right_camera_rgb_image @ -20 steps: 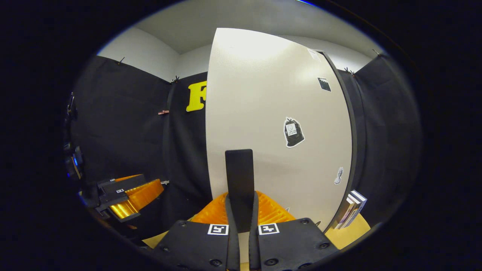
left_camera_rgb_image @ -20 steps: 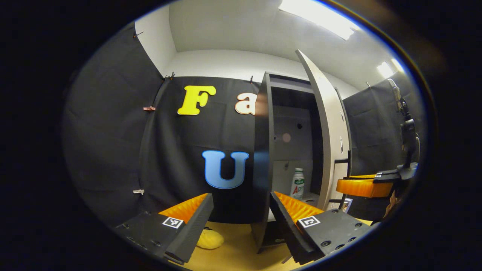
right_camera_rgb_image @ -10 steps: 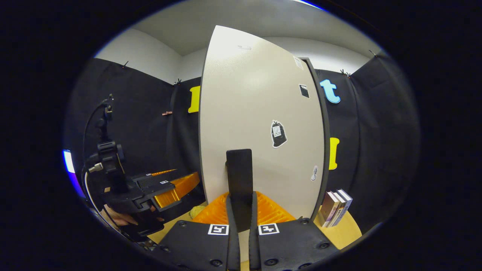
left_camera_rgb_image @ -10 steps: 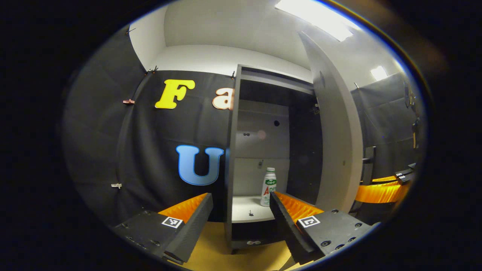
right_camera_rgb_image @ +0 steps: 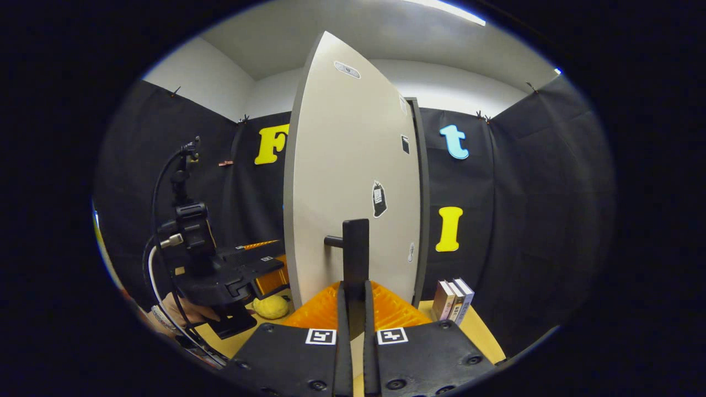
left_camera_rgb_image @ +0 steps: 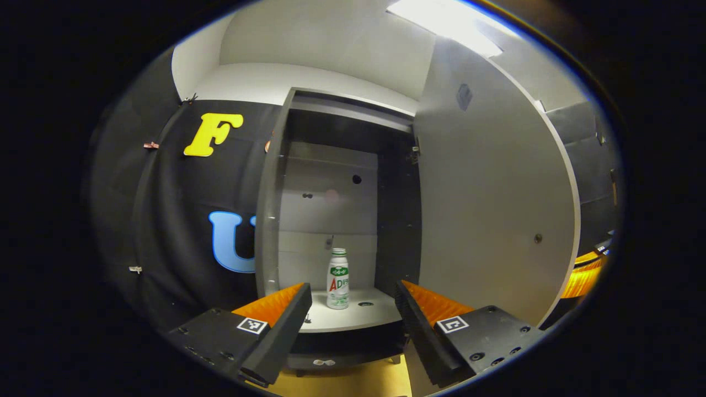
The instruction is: Open the cabinet door with the right hand, grasp the bottle in the cabinet with the left hand and place it on the coaster, then close the cabinet door with the right hand.
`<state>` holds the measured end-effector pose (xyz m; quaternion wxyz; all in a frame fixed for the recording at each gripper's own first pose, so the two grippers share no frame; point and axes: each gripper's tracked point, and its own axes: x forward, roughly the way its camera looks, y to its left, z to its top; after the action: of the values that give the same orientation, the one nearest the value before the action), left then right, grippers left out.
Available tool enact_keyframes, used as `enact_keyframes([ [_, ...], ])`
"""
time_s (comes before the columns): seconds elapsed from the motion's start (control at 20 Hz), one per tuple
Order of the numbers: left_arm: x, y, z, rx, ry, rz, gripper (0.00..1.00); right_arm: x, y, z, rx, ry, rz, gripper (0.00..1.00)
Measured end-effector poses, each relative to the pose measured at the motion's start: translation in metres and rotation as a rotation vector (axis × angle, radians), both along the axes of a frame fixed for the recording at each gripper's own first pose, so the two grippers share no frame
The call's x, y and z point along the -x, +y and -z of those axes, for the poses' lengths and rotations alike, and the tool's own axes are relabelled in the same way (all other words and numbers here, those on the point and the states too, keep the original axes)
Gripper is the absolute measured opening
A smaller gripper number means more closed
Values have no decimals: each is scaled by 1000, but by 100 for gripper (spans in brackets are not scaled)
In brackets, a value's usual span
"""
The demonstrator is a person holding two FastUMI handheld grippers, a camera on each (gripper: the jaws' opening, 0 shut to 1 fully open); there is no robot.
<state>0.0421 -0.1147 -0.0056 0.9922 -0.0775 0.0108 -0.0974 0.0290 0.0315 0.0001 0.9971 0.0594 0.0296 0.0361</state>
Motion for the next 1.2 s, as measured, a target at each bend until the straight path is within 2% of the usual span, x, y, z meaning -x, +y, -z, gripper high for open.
enact_keyframes([
  [0.15,-8,-21,-1,4,-4,29,96,4,-15,-1,-21,-1,67,11],
  [0.3,-13,-38,1,-5,-2,44,96,6,-40,1,27,-4,119,11],
  [0.6,-23,-59,-4,-22,-26,60,95,3,-68,4,11,-1,178,11],
  [0.75,-35,-54,0,-28,-21,46,95,8,-84,4,29,-8,208,6],
  [0.95,-69,-44,14,-34,0,30,95,11,-102,10,-34,0,203,6],
  [1.2,-123,-26,44,-31,56,-33,95,6,-102,17,-37,7,168,6],
])
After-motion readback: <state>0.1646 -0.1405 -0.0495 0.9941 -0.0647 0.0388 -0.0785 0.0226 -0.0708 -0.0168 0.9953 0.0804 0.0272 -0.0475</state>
